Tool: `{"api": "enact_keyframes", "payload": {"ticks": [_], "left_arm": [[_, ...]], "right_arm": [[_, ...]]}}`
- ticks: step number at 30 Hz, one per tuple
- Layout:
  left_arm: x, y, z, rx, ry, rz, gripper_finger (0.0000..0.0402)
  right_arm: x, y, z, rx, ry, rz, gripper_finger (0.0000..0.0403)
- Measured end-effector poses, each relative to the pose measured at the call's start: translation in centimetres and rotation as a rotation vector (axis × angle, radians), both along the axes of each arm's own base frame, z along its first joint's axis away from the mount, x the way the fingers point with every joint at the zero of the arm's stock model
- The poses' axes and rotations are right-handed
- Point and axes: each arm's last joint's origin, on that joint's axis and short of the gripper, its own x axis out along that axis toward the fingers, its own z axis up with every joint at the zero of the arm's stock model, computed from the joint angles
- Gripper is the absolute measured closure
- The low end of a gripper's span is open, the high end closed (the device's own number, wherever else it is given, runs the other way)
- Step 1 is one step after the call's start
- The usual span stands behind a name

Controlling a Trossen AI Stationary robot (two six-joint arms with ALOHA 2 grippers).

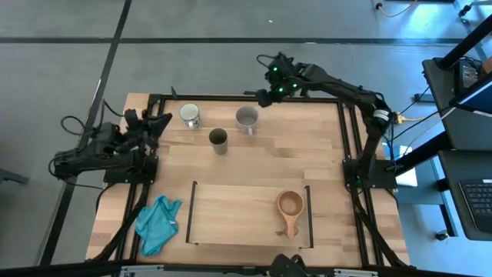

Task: Stack small to large cups/mugs on shelf
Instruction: Put the gray mug on the shelf

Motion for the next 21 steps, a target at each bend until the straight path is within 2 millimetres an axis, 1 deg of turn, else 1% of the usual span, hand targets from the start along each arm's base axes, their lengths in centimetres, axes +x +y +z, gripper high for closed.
{"api": "enact_keyframes", "payload": {"ticks": [4, 7, 9, 12, 16, 18, 21], "left_arm": [[-0.9, -0.1, 0.9, -0.009, 0.072, 0.004, 0.0374], [-1.5, -0.2, 1.3, -0.016, 0.11, 0.004, 0.0374], [-1.7, -0.3, 1.1, -0.023, 0.156, 0.004, 0.0374], [-1.9, -0.3, 1.0, -0.027, 0.191, 0.004, 0.0374], [-1.9, -0.3, 0.8, -0.031, 0.215, 0.004, 0.0374], [-1.9, -0.3, 0.8, -0.031, 0.215, 0.004, 0.0374], [-1.9, -0.3, 0.8, -0.031, 0.214, 0.004, 0.0374]], "right_arm": [[0.6, -0.4, -2.2, 0.017, 0.079, 0.042, 0.0208], [1.0, -0.3, -2.9, -0.014, 0.107, 0.061, 0.0208], [1.3, -0.1, -3.1, -0.06, 0.138, 0.062, 0.0208], [1.7, 0.3, -3.1, -0.125, 0.178, 0.05, 0.0208], [2.2, 1.2, -3.0, -0.123, 0.183, 0.017, 0.0208], [2.8, 1.8, -2.6, -0.114, 0.165, 0.0, 0.0208], [4.0, 2.3, -1.3, -0.131, 0.13, -0.01, 0.0208]]}}
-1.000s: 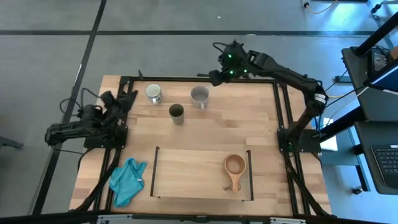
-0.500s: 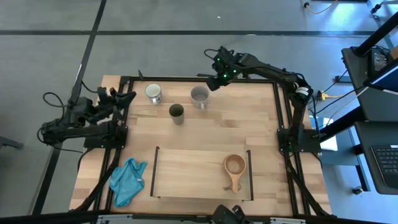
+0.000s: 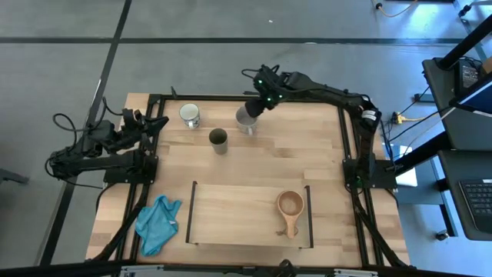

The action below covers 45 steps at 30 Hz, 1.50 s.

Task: Stack small to large cups/mugs on shelf
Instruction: Put the gray mug on the shelf

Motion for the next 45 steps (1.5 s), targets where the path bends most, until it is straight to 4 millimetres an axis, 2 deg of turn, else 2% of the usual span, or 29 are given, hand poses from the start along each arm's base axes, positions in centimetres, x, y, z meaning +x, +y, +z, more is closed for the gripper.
{"api": "enact_keyframes", "payload": {"ticks": [3, 5, 14, 29, 36, 41, 45], "left_arm": [[0.0, 0.0, 0.0, 0.0, -0.001, -0.001, 0.0374], [0.0, 0.0, 0.0, 0.0, -0.001, 0.0, 0.0374], [0.0, 0.0, -0.1, -0.002, 0.006, -0.008, 0.0374], [0.0, 0.0, -0.4, -0.005, 0.039, -0.009, 0.0374], [0.0, 0.0, -0.4, -0.005, 0.039, -0.009, 0.0374], [0.0, 0.0, -0.4, -0.005, 0.04, -0.009, 0.0374], [0.0, 0.0, -0.4, -0.004, 0.04, -0.009, 0.0374]], "right_arm": [[1.3, -0.1, 1.4, -0.043, -0.036, -0.001, 0.0208], [1.8, -0.4, 1.5, -0.049, -0.015, -0.008, 0.0208], [2.9, -1.7, -2.0, 0.053, 0.206, -0.023, 0.0208], [4.0, -2.0, -4.4, 0.047, 0.254, -0.026, 0.0208], [3.7, -2.7, -4.4, 0.014, 0.264, -0.057, 0.0208], [3.2, -3.1, -6.0, 0.057, 0.287, -0.085, 0.0208], [3.2, -3.1, -6.5, 0.064, 0.288, -0.081, 0.0208]]}}
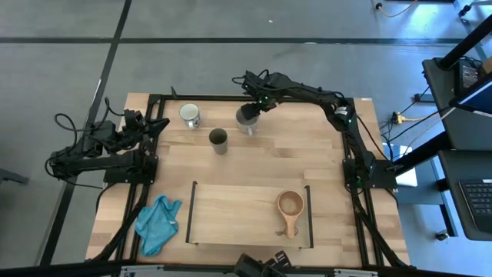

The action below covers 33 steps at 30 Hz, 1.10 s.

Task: Stack small to large cups/mugs on shelf
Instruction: Put the gray mug on the shelf

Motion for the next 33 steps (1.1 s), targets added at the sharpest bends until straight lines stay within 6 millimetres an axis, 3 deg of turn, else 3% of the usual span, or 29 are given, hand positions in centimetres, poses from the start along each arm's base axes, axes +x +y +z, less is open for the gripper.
{"api": "enact_keyframes", "payload": {"ticks": [14, 20, 33], "left_arm": [[0.0, 0.0, 0.0, 0.0, 0.002, 0.0, 0.0374], [0.0, 0.0, 0.0, 0.0, 0.001, 0.0, 0.0374], [0.0, 0.0, 0.0, 0.0, 0.001, 0.0, 0.0374]], "right_arm": [[0.6, -0.2, 0.0, -0.007, -0.063, 0.005, 0.021], [0.8, -0.4, -1.2, 0.01, -0.041, 0.007, 0.0228], [0.8, -0.4, -1.3, 0.016, -0.043, 0.015, 0.0276]]}}
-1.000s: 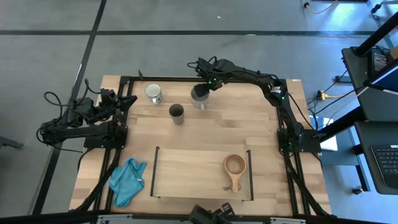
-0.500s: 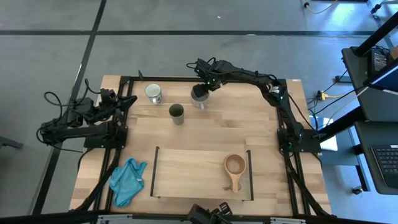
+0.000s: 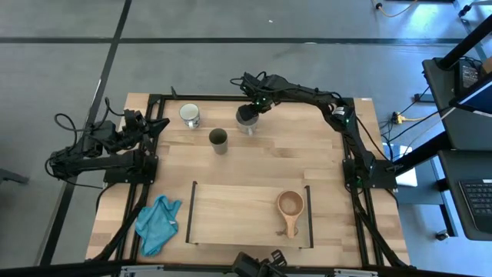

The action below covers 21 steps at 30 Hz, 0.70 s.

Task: Stack small to large cups/mugs on shelf
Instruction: Put the gray mug on the shelf

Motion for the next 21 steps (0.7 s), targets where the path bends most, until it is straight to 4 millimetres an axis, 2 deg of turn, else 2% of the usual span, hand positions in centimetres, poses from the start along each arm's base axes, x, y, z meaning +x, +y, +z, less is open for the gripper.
{"api": "enact_keyframes", "payload": {"ticks": [14, 21], "left_arm": [[0.0, 0.0, 0.0, 0.0, 0.0, 0.001, 0.0374], [0.0, 0.0, 0.0, 0.0, 0.0, 0.001, 0.0374]], "right_arm": [[0.0, 0.0, -0.1, 0.014, -0.006, 0.004, 0.0342], [0.1, 0.2, 1.3, 0.059, -0.022, 0.04, 0.0379]]}}
